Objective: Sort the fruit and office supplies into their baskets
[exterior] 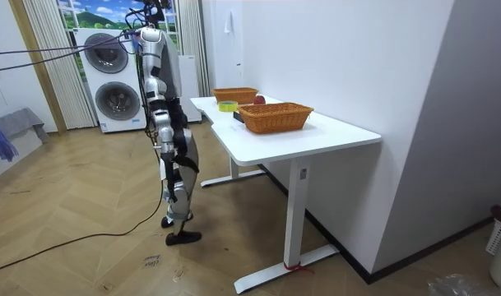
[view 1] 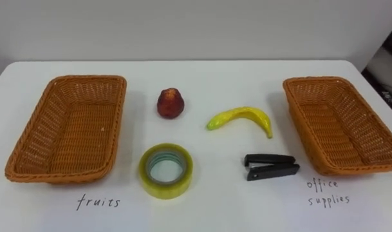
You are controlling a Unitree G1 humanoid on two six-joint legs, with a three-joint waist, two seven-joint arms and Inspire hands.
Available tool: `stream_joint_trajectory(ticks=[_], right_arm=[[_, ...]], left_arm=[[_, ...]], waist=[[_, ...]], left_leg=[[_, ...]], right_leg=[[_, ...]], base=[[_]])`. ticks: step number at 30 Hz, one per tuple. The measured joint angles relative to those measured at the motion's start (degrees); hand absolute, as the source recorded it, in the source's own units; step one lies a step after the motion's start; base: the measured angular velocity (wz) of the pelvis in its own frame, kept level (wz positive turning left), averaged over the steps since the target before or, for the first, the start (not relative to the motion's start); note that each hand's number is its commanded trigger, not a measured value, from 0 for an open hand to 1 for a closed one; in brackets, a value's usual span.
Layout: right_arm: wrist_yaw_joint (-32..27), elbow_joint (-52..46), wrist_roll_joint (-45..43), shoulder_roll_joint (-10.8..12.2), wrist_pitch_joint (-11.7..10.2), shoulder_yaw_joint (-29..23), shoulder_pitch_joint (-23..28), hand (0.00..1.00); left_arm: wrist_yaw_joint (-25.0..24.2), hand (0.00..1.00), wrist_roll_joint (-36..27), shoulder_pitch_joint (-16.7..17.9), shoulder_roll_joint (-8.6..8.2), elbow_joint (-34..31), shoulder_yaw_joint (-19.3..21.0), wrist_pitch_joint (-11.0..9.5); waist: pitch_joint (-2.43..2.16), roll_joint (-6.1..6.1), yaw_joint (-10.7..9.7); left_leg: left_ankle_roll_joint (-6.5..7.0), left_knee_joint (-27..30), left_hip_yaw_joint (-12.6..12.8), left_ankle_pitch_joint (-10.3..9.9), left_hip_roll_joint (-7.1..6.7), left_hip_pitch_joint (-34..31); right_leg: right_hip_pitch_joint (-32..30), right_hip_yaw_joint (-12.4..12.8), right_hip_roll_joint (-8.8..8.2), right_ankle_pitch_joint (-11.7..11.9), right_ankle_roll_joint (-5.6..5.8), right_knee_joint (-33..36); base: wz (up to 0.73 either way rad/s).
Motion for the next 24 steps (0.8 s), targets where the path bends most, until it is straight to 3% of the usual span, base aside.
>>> stream_joint_trajectory(ticks=[6, 10, 13, 15, 16, 18, 20, 24], right_arm=[[-12.84, -13.66, -3.14, -1.82, -0.65, -2.77, -2.94, 0.00], [-20.74, -30.10, -9.94, -1.94, -1.09, -2.98, -3.60, 0.00], [-26.85, -34.63, -18.27, -1.87, -0.65, -1.92, -3.65, 0.00], [-30.62, -40.68, -22.27, -1.48, 0.62, -1.75, -3.64, 0.00], [-33.08, -45.11, -24.22, -1.48, 1.60, -1.74, -3.41, 0.00], [-35.12, -52.93, -26.45, -1.64, 1.51, -1.80, -3.22, 0.00], [-36.43, -63.47, -31.92, -2.83, -0.24, -1.72, -3.40, 0.00], [-36.83, -72.08, -36.86, -5.48, -3.67, -0.85, -5.63, 0.00]], left_arm=[[0.02, 0.00, -0.06, 0.98, 0.34, -2.59, -0.10, 0.50], [-0.01, 0.00, 0.05, 0.96, 0.61, -3.36, -1.20, 0.60], [0.00, 0.00, 1.95, 0.91, 0.51, -5.30, -1.49, 0.74], [0.00, 0.00, 2.29, 1.03, 0.03, -5.05, -2.63, 0.97], [0.00, 0.00, 2.29, 1.16, -0.07, -5.19, -3.34, 1.02], [0.00, 0.00, 2.36, 1.09, 0.15, -5.32, -3.31, 1.00], [0.08, 0.00, 3.59, 1.13, 0.39, -5.59, -3.47, 0.82], [0.15, 0.00, 3.78, 1.24, 0.52, -4.79, -4.76, 0.14]], waist=[[-0.26, -0.66, -1.25], [-0.38, -1.26, -1.72], [-0.12, -1.89, -0.54], [0.34, -1.53, -0.57], [0.36, -1.07, -0.67], [0.35, -0.84, -0.80], [0.16, -1.12, -0.81], [-0.16, -1.49, -0.39]], left_leg=[[0.05, 0.20, 0.10, 0.04, -0.06, -1.74], [0.06, 0.64, 0.07, 0.06, -0.13, -2.21], [0.06, 0.65, 0.17, 0.07, -0.07, -2.42], [0.06, 0.66, 0.49, 0.07, -0.13, -2.45], [0.06, 0.71, 0.75, 0.07, -0.16, -3.02], [0.24, 0.70, 0.95, 0.17, -0.20, -3.47], [0.24, 0.93, 0.98, 0.18, -0.15, -3.85], [0.23, 1.02, 0.85, 0.19, -0.13, -3.73]], right_leg=[[-2.17, 0.19, -0.02, -0.01, 0.03, 0.98], [-2.78, 0.43, -0.08, 0.00, 0.04, 0.94], [-3.11, 0.61, -0.01, 0.00, 0.03, 1.02], [-3.35, 1.22, -0.04, 0.03, 0.09, 1.17], [-3.96, 1.56, -0.05, 0.08, 0.17, 1.34], [-4.86, 1.94, -0.03, 0.08, 0.20, 1.99], [-4.92, 1.79, 0.01, 0.09, 0.18, 2.02], [-4.74, 1.17, 0.02, 0.14, 0.12, 1.79]], base=[[-0.01], [-0.01], [-0.03], [-0.16], [-0.23], [-0.17], [-0.02], [0.11]])
